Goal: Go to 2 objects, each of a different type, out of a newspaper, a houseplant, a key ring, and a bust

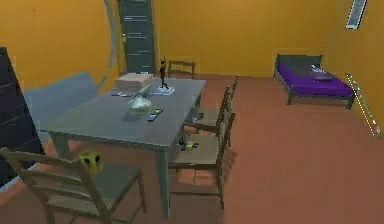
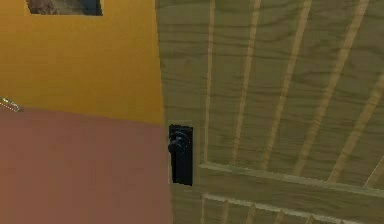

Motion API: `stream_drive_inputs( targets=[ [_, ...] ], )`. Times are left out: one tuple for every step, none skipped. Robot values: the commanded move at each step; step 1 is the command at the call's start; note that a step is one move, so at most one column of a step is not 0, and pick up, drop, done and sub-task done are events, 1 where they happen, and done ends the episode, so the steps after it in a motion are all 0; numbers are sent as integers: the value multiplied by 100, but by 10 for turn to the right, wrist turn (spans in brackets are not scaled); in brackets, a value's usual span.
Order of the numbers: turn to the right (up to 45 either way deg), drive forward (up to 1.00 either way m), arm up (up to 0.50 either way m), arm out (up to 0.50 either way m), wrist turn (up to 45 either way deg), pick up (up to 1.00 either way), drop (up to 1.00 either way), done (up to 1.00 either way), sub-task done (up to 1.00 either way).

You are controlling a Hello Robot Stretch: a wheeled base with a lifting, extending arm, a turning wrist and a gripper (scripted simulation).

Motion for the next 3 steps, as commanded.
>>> stream_drive_inputs(
  targets=[
    [60, 0, 0, 0, 0, 0, 0, 0, 0],
    [0, 25, 0, 0, 0, 0, 0, 0, 0],
    [450, 0, 0, 0, 0, 0, 0, 0, 0]
  ],
)
